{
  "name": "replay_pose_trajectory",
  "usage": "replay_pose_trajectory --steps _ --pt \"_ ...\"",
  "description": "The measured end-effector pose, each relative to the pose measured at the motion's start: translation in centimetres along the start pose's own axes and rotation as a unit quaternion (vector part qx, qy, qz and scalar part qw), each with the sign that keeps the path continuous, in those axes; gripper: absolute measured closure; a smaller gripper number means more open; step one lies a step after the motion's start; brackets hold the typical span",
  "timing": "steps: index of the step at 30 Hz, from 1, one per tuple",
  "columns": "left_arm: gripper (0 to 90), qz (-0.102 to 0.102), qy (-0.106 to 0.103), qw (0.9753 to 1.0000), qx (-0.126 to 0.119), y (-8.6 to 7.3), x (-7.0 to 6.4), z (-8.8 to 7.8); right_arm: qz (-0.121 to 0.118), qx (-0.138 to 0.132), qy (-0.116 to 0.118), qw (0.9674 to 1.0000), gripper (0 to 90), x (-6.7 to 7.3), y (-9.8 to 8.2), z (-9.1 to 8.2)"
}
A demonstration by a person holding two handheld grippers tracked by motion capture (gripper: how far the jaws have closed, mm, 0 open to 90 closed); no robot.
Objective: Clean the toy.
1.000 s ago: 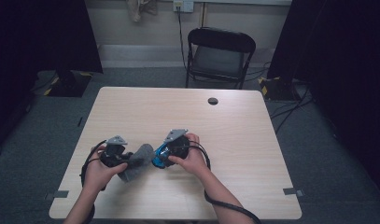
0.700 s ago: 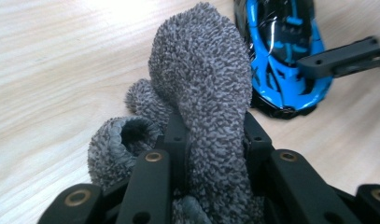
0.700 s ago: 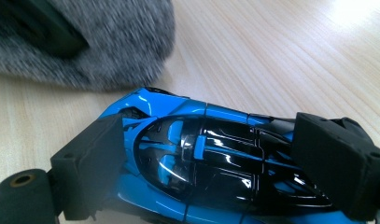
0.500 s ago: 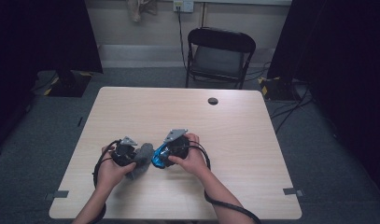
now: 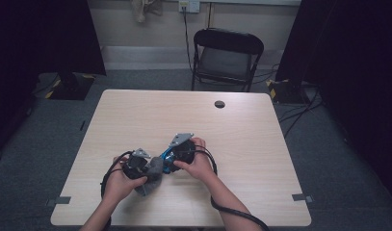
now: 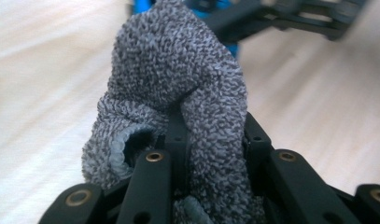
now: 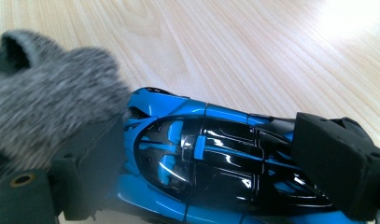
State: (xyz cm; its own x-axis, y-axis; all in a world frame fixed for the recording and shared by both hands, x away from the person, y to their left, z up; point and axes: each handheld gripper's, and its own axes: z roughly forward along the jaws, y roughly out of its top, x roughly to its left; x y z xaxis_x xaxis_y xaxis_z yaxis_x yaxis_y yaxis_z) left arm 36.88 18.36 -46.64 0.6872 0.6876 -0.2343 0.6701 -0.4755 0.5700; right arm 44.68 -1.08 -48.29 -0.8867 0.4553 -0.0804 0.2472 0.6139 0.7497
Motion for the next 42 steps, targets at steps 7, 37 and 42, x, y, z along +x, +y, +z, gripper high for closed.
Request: replay_pose_trajectory --steps 7,37,42 --pt "70.8 0.017 -0.025 0.9995 0.005 0.4 -1.6 0.8 -0.001 -0.001 0.0 1.0 9.7 0.0 0.0 0.0" --pt "70.6 -0.006 0.004 0.9986 -0.051 2.5 2.9 -4.5 -0.001 -0.018 0.002 0.9998 9.8 0.0 -0.5 0.0" --pt "70.8 -0.017 0.019 0.9977 -0.063 4.4 4.8 -4.3 -0.001 -0.018 0.002 0.9998 9.8 0.0 -0.5 -0.1"
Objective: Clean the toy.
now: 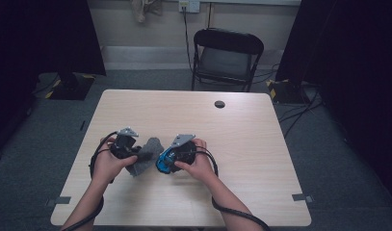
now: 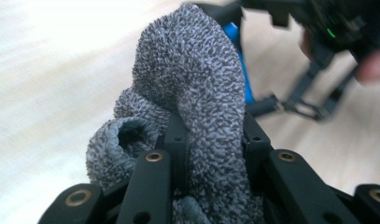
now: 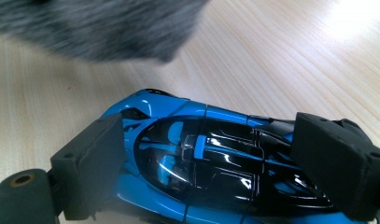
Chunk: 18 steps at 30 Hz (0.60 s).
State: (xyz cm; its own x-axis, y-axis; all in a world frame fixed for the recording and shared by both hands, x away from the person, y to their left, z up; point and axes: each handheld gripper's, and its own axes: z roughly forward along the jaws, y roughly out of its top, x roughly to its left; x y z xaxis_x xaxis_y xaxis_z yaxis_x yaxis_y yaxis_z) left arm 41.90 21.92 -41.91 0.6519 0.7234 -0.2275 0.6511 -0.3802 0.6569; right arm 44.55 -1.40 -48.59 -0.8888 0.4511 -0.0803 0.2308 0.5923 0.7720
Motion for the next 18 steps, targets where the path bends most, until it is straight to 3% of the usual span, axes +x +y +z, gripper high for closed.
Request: replay_pose_trajectory --steps 5,9,15,18 --pt "70.8 -0.009 0.008 0.9999 -0.009 1.5 1.6 1.4 -0.001 0.001 0.001 1.0 9.8 0.0 0.1 0.0" --pt "70.7 -0.017 0.011 0.9998 0.001 2.4 2.5 3.1 0.0 -0.001 0.0 1.0 9.8 0.0 0.0 0.0" --pt "70.8 -0.034 0.014 0.9991 -0.02 3.5 3.4 4.8 -0.002 0.003 0.001 1.0 9.8 0.0 0.1 0.0" --pt "70.8 -0.03 0.019 0.999 -0.029 4.2 3.5 6.1 0.0 0.002 0.001 1.0 9.8 0.0 0.1 0.0"
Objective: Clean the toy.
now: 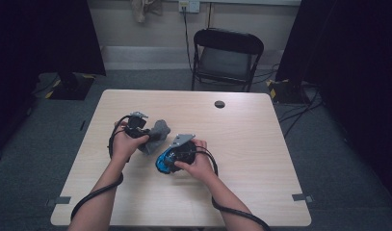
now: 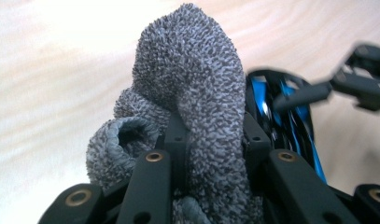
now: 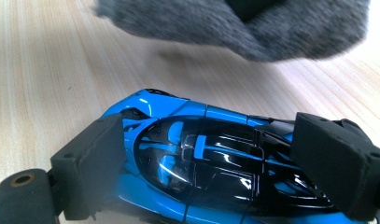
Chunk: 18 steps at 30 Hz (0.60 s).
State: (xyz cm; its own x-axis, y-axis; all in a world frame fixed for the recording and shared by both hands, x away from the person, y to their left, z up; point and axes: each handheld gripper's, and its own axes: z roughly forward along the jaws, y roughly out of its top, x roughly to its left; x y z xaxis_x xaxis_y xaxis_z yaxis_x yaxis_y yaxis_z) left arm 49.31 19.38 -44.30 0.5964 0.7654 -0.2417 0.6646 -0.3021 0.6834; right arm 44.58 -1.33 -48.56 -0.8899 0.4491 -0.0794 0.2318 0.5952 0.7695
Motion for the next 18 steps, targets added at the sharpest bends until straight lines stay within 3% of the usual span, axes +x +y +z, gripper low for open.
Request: replay_pose_trajectory --steps 4,7,12,18 --pt "70.9 -0.009 0.012 0.9999 0.007 0.6 -0.2 1.8 0.001 -0.001 0.0 1.0 9.8 0.1 0.0 0.0" --pt "70.8 0.012 0.008 0.9998 0.016 0.8 -0.5 3.1 0.0 -0.001 -0.001 1.0 9.8 0.2 0.0 0.0" --pt "70.8 0.029 0.001 0.999 0.035 0.5 -0.9 4.7 0.0 -0.001 0.0 1.0 9.8 0.2 0.1 0.0" --pt "70.4 0.017 -0.015 0.9993 0.028 -0.2 -0.9 5.2 0.001 -0.004 0.0 1.0 9.8 0.2 0.0 0.0"
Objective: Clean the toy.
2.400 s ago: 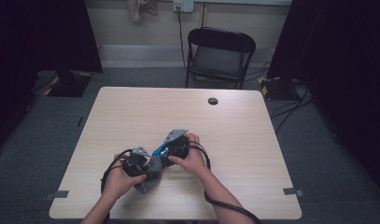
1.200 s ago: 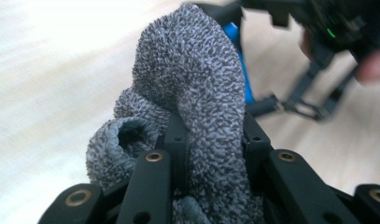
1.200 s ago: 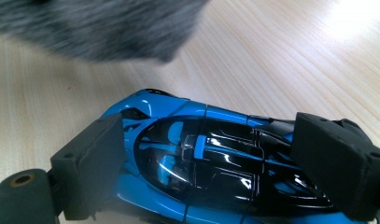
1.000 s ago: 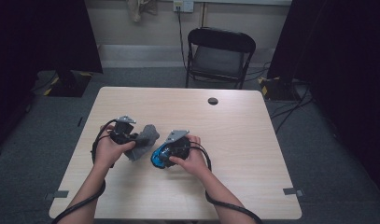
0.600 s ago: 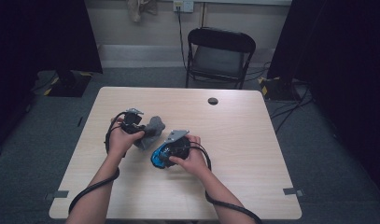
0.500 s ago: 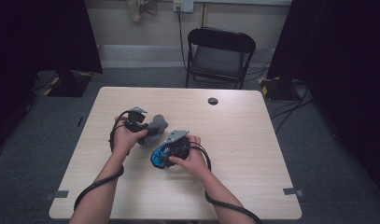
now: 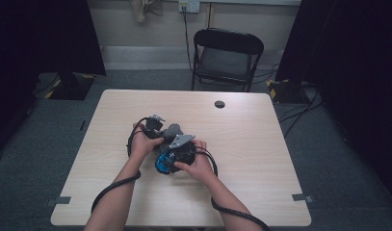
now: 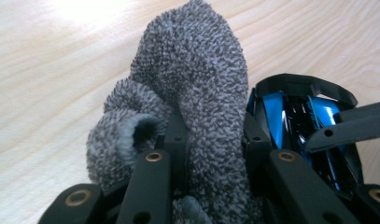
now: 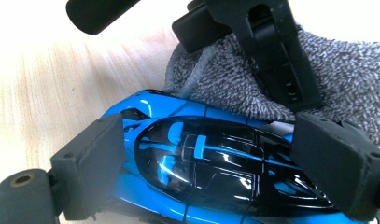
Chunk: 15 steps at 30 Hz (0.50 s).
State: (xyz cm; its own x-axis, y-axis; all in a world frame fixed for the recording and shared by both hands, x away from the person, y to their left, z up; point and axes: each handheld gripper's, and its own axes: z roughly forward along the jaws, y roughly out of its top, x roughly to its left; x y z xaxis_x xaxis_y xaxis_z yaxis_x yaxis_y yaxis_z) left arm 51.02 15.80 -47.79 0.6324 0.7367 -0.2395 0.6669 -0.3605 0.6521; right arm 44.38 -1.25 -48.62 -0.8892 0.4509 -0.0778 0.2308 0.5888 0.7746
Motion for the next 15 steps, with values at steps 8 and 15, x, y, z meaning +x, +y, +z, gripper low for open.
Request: replay_pose_trajectory --steps 8,15 --pt "52.0 -0.028 0.014 0.9991 -0.029 -0.5 0.61 -0.65 -0.001 -0.002 0.001 1.0 9.9 -0.04 -0.06 -0.01" --pt "63.0 -0.027 0.009 0.9994 -0.018 -0.82 0.54 -0.6 0.0 0.0 0.001 1.0 9.9 -0.02 -0.01 0.0"
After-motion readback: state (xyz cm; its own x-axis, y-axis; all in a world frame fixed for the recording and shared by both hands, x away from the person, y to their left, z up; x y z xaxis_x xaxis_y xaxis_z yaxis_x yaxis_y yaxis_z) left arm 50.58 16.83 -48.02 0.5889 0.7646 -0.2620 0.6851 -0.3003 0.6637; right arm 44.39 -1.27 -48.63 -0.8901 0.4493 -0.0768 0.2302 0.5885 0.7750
